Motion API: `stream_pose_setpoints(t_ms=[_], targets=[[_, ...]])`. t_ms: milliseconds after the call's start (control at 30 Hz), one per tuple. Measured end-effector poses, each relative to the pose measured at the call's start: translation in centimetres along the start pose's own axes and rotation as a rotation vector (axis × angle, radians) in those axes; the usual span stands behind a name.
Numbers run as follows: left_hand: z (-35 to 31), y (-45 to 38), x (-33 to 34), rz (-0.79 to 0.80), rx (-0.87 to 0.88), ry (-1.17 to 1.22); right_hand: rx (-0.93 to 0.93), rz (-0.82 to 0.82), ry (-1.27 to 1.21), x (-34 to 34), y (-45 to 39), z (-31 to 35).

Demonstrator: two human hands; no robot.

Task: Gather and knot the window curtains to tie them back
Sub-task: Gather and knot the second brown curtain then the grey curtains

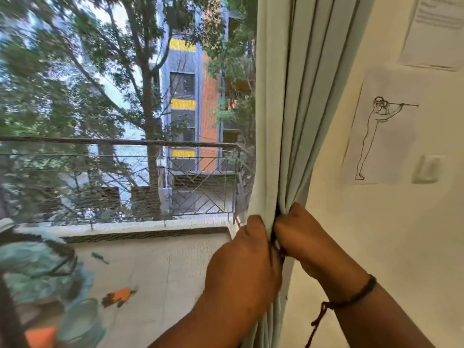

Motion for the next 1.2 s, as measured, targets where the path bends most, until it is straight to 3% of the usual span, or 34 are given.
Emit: stream_pose_setpoints(t_ms=[100,233,300,400,467,567,600,633,700,733,767,800,867,933,1033,1200], targets=[[-2.1,0.6,0.9,0.023,-0.030,0.084,0.051,0.028,-0.130,-1.8,-0.4,-0.2],[-5.0,-0.4,3.4,0.162,-0.076,-0.009,0.181,0.161,-0.445,-3.4,0.3,-0.8],[-6.8,-0.3,4.8,0.214,-0.059,-0.039,0.081,0.186,-0.299,-4.4,0.4,-0.9],[-9.2,0.5,6.4,0.286,-0.095,0.008,-0.063,0.064,0.011,-6.3,-1.2,-1.6],[-10.5,1.3,7.5,0.377,-0.165,0.191,-0.100,0.056,0.066,-7.6,-2.7,-2.2],[-11.9,2.3,8.1,0.582,-0.255,0.628,-0.109,0.170,0.096,-8.5,-4.5,-2.8],[-11.4,2.3,7.6,0.499,-0.287,0.729,-0.101,0.230,0.066,-8.6,-4.9,-3.0],[-10.0,1.8,6.5,0.290,-0.325,0.702,-0.081,0.285,0.026,-8.7,-4.9,-3.0],[-6.3,0.9,3.5,-0.206,-0.407,0.462,-0.037,0.374,-0.060,-8.7,-4.9,-3.6],[-5.1,0.4,2.6,-0.328,-0.404,0.376,-0.023,0.424,-0.130,-8.7,-4.8,-3.8],[-4.4,-0.4,2.2,-0.342,-0.400,0.330,-0.002,0.477,-0.220,-8.7,-4.5,-3.9],[-3.7,-1.3,2.8,-0.233,-0.434,0.367,0.036,0.550,-0.319,-8.6,-4.0,-4.0],[-3.8,-3.1,4.4,0.042,-0.456,0.688,0.107,0.659,-0.435,-8.6,-2.8,-3.9],[-4.4,-4.1,5.4,0.182,-0.426,0.962,0.108,0.643,-0.466,-9.2,-2.3,-4.2],[-4.4,-4.0,6.6,0.178,-0.426,1.038,-0.020,0.482,-0.291,-11.1,-1.8,-4.3],[-5.6,-4.0,7.5,0.048,-0.421,0.974,-0.186,0.393,0.206,-13.7,-0.4,-4.3]])
Point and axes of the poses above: each hand's wrist, its own y-axis away from the middle knuckle, its own x-axis out of the palm, z = x × y, the point moved 5 cm from there along -y, towards the middle knuckle, and after that the axes turned 15 degrees about -y, right-handed, at the moved point
